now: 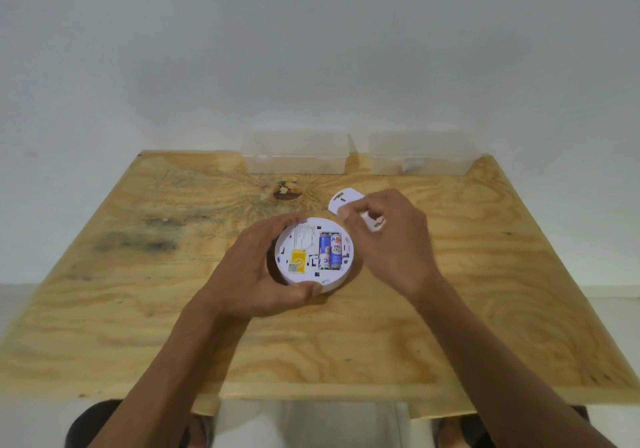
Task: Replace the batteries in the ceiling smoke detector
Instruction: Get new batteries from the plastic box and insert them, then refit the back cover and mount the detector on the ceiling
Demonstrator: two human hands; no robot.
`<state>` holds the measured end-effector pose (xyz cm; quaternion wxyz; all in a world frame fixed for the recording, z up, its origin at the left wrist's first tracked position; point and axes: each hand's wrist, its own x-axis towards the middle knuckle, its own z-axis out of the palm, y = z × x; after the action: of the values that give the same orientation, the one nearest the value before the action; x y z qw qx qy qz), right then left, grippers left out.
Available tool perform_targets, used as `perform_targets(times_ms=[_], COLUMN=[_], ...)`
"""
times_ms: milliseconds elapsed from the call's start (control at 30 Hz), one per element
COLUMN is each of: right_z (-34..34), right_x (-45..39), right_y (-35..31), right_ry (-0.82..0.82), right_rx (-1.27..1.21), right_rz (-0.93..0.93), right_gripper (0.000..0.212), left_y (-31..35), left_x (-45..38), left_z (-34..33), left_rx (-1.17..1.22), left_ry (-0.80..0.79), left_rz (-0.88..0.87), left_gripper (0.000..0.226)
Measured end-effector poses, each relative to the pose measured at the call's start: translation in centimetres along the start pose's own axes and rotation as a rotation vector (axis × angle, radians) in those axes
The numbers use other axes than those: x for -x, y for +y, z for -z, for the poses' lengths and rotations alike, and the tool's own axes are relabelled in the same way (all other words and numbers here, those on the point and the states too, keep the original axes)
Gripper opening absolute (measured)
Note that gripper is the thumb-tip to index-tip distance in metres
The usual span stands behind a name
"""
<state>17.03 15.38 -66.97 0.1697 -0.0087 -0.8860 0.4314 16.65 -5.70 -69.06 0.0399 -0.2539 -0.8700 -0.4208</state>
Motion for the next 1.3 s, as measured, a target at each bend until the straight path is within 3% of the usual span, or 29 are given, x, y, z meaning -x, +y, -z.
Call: perform_targets(times_ms=[67, 167, 267, 567, 767, 833, 933, 1000, 1133, 1300], right_z=[0.2, 0.0, -0.3, -0.8, -0.6, 0.2, 2.2, 3.5, 4.3, 3.4], right_x=[-1.5, -3.1, -3.8, -5.0, -4.5, -4.6, -4.9, -4.7, -3.8, -3.3], right_y=[0.9, 2.3, 2.3, 2.2, 2.2, 2.1, 1.2, 0.1, -2.0, -3.0], right_ry=[0.047, -0.105, -0.191, -0.197, -0.125, -0.075, -0.041, -0.137, -0.433, -0.497], right_rx=[0.061, 0.252, 0.444, 0.387, 0.093, -0.009, -0.247, -0.328, -0.169, 0.064], right_rz=[-0.095, -0.215, -0.235, -0.251, -0.146, -0.142, -0.176, -0.151, -0.045, 0.044], right_gripper=[0.019, 0.056, 0.07, 0.061, 0.045, 0.032, 0.031, 0.032, 0.031, 0.027], left_y=[0.0, 0.7, 0.8, 0.2, 0.9, 0.7, 0.3, 0.6, 1.9, 2.4], left_x=[0.0, 0.0, -0.1, 0.1, 0.0, 0.1, 0.1, 0.0, -0.3, -0.3], left_z=[0.0, 0.0, 0.0, -0.1, 0.1, 0.1, 0.1, 0.2, 0.6, 0.7], left_rx=[0.005, 0.042, 0.024, -0.008, 0.002, -0.004, 0.022, 0.072, 0.14, 0.177], left_ry=[-0.002, 0.004, 0.011, 0.008, 0.011, 0.003, -0.001, -0.014, -0.01, -0.002], left_rz=[-0.011, -0.022, -0.017, -0.012, -0.056, -0.036, 0.01, 0.009, -0.046, -0.05], left_gripper=[0.086, 0.083, 0.085, 0.092, 0.081, 0.084, 0.096, 0.091, 0.073, 0.065])
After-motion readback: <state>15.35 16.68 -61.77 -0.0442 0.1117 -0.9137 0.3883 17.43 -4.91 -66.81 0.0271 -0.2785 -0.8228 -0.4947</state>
